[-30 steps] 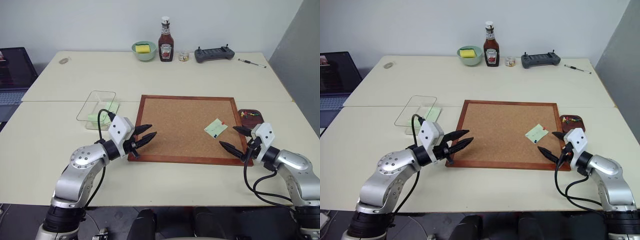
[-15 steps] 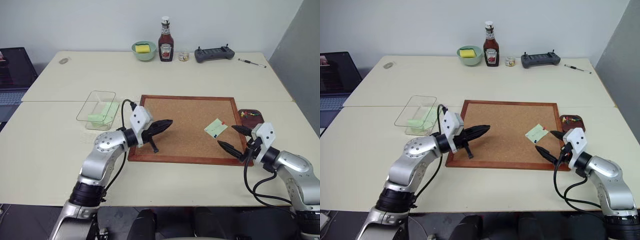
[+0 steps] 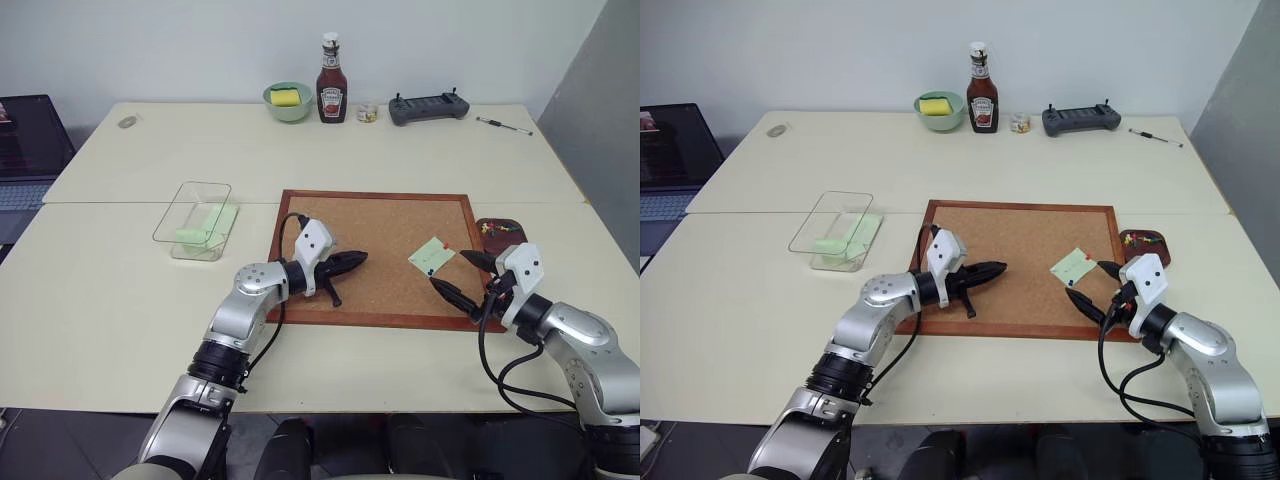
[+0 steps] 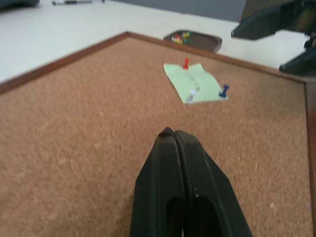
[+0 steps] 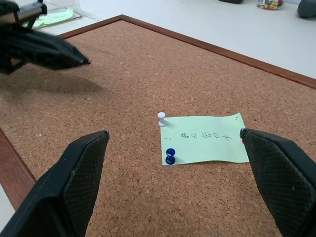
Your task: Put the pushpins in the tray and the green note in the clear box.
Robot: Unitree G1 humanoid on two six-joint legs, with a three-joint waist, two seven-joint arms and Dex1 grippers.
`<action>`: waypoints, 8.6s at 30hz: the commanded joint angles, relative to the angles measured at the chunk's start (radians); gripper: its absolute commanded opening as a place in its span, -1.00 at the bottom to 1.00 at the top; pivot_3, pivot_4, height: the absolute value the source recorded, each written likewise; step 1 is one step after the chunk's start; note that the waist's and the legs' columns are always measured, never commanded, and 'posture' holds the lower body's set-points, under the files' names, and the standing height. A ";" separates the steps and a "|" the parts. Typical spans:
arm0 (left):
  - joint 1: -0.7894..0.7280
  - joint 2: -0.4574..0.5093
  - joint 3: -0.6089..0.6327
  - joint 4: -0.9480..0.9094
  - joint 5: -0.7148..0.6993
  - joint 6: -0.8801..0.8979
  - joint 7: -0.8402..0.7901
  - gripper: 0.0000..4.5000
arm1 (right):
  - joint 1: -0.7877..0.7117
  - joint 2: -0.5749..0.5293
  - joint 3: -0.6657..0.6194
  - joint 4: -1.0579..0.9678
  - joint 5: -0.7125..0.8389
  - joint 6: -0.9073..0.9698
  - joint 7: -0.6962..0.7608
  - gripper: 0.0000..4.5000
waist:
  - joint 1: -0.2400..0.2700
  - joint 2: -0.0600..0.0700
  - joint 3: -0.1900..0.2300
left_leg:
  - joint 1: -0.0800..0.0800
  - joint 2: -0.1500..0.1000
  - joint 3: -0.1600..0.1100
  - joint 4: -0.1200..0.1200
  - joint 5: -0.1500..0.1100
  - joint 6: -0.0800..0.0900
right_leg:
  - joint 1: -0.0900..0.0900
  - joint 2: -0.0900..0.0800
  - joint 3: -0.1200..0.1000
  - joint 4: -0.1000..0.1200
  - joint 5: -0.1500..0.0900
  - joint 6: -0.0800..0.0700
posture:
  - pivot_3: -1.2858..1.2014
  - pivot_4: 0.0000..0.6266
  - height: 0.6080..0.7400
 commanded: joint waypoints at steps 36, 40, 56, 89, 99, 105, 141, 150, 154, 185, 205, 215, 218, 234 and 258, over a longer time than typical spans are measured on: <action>0.014 -0.053 -0.009 0.121 0.053 -0.113 -0.048 -1.00 | -0.369 0.025 0.092 0.470 -0.202 -0.069 -0.093 0.21 | 0.001 0.003 -0.002 | 0.004 -0.001 0.000 0.000 0.000 0.000 | 0.004 -0.001 0.000 0.000 0.000 0.000 | 0.03 -0.52 1.00; 0.020 -0.052 -0.008 0.115 0.053 -0.111 -0.047 -1.00 | -0.372 0.025 0.093 0.479 -0.209 -0.073 -0.088 -0.15 | 0.000 0.003 -0.002 | 0.004 -0.001 0.000 0.000 0.000 0.000 | 0.004 -0.001 0.000 0.000 0.000 0.000 | 0.03 -0.52 1.00; 0.011 -0.050 -0.007 0.122 0.061 -0.105 -0.042 -1.00 | -0.338 0.028 0.066 0.406 -0.164 -0.058 -0.065 -1.00 | 0.001 0.003 -0.002 | 0.004 -0.001 0.000 0.000 0.000 0.000 | 0.004 -0.001 0.000 0.000 0.000 0.000 | 0.03 -0.52 1.00; 0.017 -0.045 -0.016 0.097 0.075 -0.082 -0.057 -1.00 | -0.306 0.021 -0.061 0.304 -0.072 -0.014 -0.079 -1.00 | 0.000 0.003 -0.002 | 0.004 -0.001 0.000 0.000 0.000 0.000 | 0.003 -0.001 0.000 0.000 0.000 0.000 | 0.03 -0.52 1.00; 0.021 -0.038 -0.021 0.090 0.082 -0.084 -0.063 -1.00 | -0.276 -0.084 -0.047 0.403 -0.270 -0.103 -0.210 -1.00 | 0.000 0.003 -0.002 | 0.004 -0.001 0.000 0.000 0.000 0.000 | 0.003 -0.001 0.000 0.000 0.000 0.000 | 0.03 -0.52 1.00; 0.013 -0.042 -0.024 0.100 0.087 -0.090 -0.069 -1.00 | -0.315 -0.101 -0.038 0.483 -0.346 -0.119 -0.287 -1.00 | 0.000 0.004 -0.002 | 0.004 -0.001 0.001 -0.001 0.000 0.000 | 0.003 -0.001 0.001 0.000 0.000 0.000 | 0.03 -0.52 1.00; -0.002 -0.054 -0.022 0.129 0.098 -0.113 -0.071 -1.00 | -0.286 -0.076 -0.093 0.400 -0.183 -0.073 -0.172 0.98 | 0.001 0.004 -0.002 | 0.004 -0.001 0.001 -0.001 0.000 0.000 | 0.003 -0.001 0.001 0.000 0.000 0.000 | 0.03 -0.52 1.00; -0.007 -0.056 -0.019 0.137 0.100 -0.118 -0.069 -1.00 | -0.080 -0.079 -0.109 0.103 0.078 0.151 0.026 0.98 | 0.003 0.004 -0.002 | 0.004 -0.001 0.000 -0.001 0.000 0.000 | 0.005 -0.001 0.000 -0.001 0.000 0.000 | 0.03 -0.52 1.00; -0.008 -0.054 -0.019 0.140 0.101 -0.119 -0.070 -1.00 | -0.028 -0.097 -0.065 0.020 0.112 0.197 0.078 0.98 | 0.003 0.004 -0.002 | 0.004 -0.001 0.000 -0.001 0.000 0.000 | 0.005 -0.001 0.000 -0.002 0.000 0.001 | 0.03 -0.52 1.00; 0.012 -0.047 -0.015 0.109 0.103 -0.104 -0.067 -1.00 | -0.192 -0.072 0.112 0.198 -0.072 0.046 0.119 -0.28 | 0.003 0.003 -0.002 | 0.004 -0.001 -0.001 -0.001 0.000 0.000 | 0.005 -0.001 0.000 -0.002 0.000 0.001 | 0.03 -0.52 1.00; 0.010 -0.048 -0.016 0.115 0.105 -0.105 -0.069 -1.00 | -0.188 -0.091 0.086 0.135 -0.049 0.020 0.169 -0.99 | 0.003 0.003 -0.002 | 0.004 -0.001 -0.001 -0.001 0.000 0.000 | 0.005 -0.001 -0.001 -0.002 0.000 0.001 | 0.03 -0.52 1.00; 0.013 -0.048 -0.019 0.115 0.107 -0.106 -0.074 -1.00 | -0.179 -0.093 0.061 0.090 -0.008 0.055 0.170 -0.99 | 0.002 0.003 -0.002 | 0.004 -0.001 -0.001 -0.001 0.000 0.000 | 0.005 -0.001 -0.001 -0.002 0.000 0.001 | 0.03 -0.52 1.00; 0.014 -0.048 -0.021 0.115 0.108 -0.107 -0.074 -1.00 | -0.177 -0.093 0.059 0.084 -0.003 0.059 0.171 -0.99 | 0.002 0.003 -0.002 | 0.004 -0.001 -0.001 -0.001 0.000 0.000 | 0.005 -0.001 -0.001 -0.002 0.000 0.001 | 0.03 -0.52 1.00; 0.019 -0.045 -0.024 0.107 0.108 -0.105 -0.071 -1.00 | -0.172 -0.114 -0.011 0.084 0.031 0.079 0.148 -0.99 | 0.003 0.003 -0.002 | 0.004 -0.001 -0.001 -0.001 0.000 0.000 | 0.005 -0.001 0.000 -0.002 0.000 0.001 | 0.03 -0.52 1.00; 0.017 -0.045 -0.026 0.107 0.107 -0.104 -0.074 -1.00 | -0.331 -0.171 0.025 0.625 -0.399 -0.360 -0.143 -0.99 | 0.002 0.004 -0.003 | 0.004 -0.001 0.001 -0.001 0.000 0.000 | 0.005 -0.001 0.001 -0.002 0.000 0.001 | 0.03 -0.52 1.00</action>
